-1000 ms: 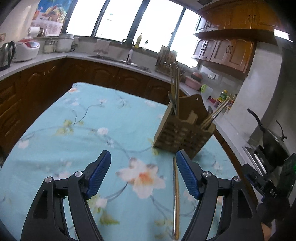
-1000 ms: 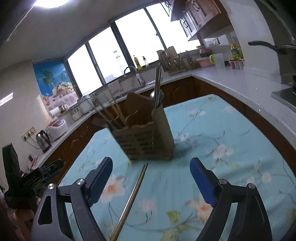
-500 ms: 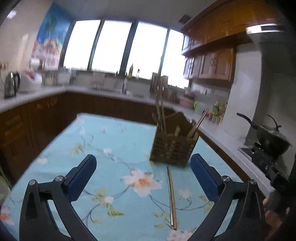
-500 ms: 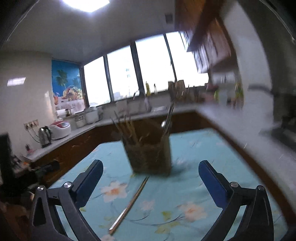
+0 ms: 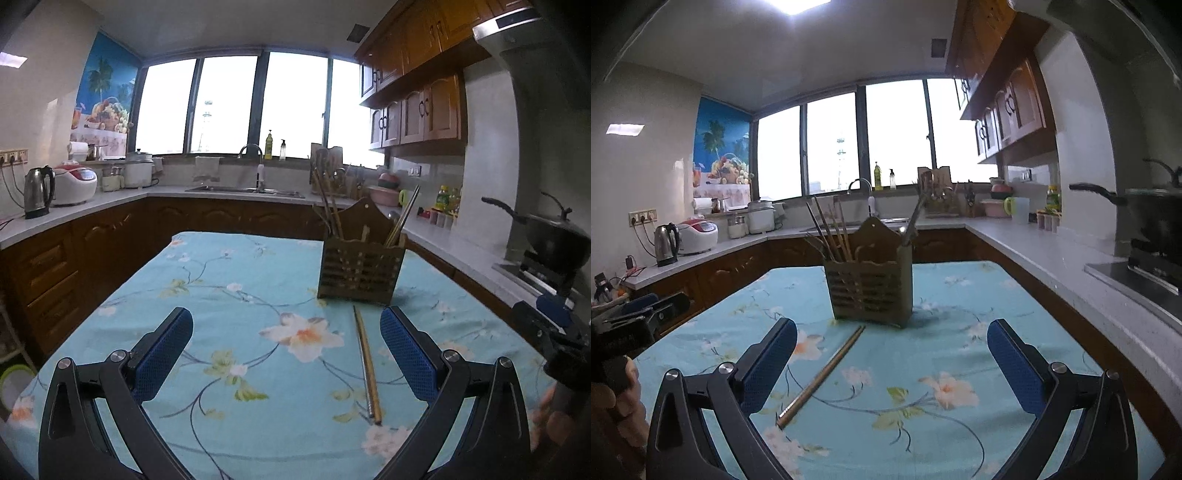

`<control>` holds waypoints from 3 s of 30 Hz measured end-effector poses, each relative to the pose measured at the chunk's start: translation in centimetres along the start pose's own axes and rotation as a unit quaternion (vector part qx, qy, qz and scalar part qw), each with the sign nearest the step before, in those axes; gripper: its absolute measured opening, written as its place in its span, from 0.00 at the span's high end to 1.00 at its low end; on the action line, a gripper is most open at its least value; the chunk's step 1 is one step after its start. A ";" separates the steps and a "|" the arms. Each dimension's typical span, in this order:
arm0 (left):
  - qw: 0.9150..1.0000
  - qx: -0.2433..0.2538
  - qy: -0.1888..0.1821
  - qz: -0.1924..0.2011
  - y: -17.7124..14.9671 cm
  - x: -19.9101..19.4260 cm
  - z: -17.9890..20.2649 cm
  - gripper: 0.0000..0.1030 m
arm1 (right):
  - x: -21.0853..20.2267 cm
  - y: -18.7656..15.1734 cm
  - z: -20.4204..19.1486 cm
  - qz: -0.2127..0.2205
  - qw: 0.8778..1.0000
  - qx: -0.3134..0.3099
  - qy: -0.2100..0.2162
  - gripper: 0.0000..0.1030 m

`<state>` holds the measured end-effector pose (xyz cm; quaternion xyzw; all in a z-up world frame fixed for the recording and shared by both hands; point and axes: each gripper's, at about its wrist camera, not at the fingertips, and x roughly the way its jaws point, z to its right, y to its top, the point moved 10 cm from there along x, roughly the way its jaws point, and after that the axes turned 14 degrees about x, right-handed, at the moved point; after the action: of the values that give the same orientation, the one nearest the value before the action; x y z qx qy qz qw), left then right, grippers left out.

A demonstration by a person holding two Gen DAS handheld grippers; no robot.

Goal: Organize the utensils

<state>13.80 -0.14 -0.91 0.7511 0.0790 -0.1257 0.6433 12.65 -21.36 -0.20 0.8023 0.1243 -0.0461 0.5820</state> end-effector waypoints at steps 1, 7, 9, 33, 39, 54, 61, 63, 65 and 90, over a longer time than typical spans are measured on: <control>1.000 0.001 -0.001 -0.003 -0.2 0.0 0.1 0.00 | 0.0 -0.2 0.2 0.001 1.000 0.003 -0.003 0.00; 1.000 0.012 0.005 0.003 -0.7 -0.6 0.9 0.00 | -0.6 -0.4 0.9 0.007 1.000 0.016 -0.008 0.00; 1.000 0.015 0.008 0.003 -0.9 -0.6 1.1 0.00 | -0.9 -0.6 1.2 0.009 1.000 0.017 -0.012 0.00; 0.999 0.028 0.027 -0.023 -2.6 0.3 1.2 0.00 | -1.1 -2.3 1.8 0.000 1.000 0.016 -0.023 0.00; 0.999 0.032 0.032 -0.017 -2.4 0.0 1.2 0.00 | -1.1 -2.2 1.8 0.005 1.000 0.017 -0.025 0.00; 0.999 0.034 0.038 -0.013 -2.2 -0.2 1.0 0.00 | -1.1 -2.3 1.9 0.002 1.000 0.016 -0.026 0.00; 0.998 0.037 0.042 -0.012 -2.2 -0.3 0.9 0.00 | -1.0 -2.3 2.0 0.001 1.000 0.016 -0.025 0.00; 0.998 0.038 0.045 -0.013 -2.2 -0.3 0.8 0.00 | -1.0 -2.3 2.0 0.001 1.000 0.016 -0.025 0.00; 0.998 0.040 0.045 -0.013 -2.2 -0.3 0.8 0.00 | -1.0 -2.3 2.0 0.001 1.000 0.016 -0.024 0.00; 0.997 0.051 0.050 -0.003 -1.8 -0.9 1.3 0.00 | -1.2 -2.3 1.6 0.005 1.000 0.017 -0.022 0.00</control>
<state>12.34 -1.09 -2.57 0.7881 0.1068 -0.0941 0.5988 11.05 -22.42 -2.55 0.8112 0.1069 -0.0628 0.5715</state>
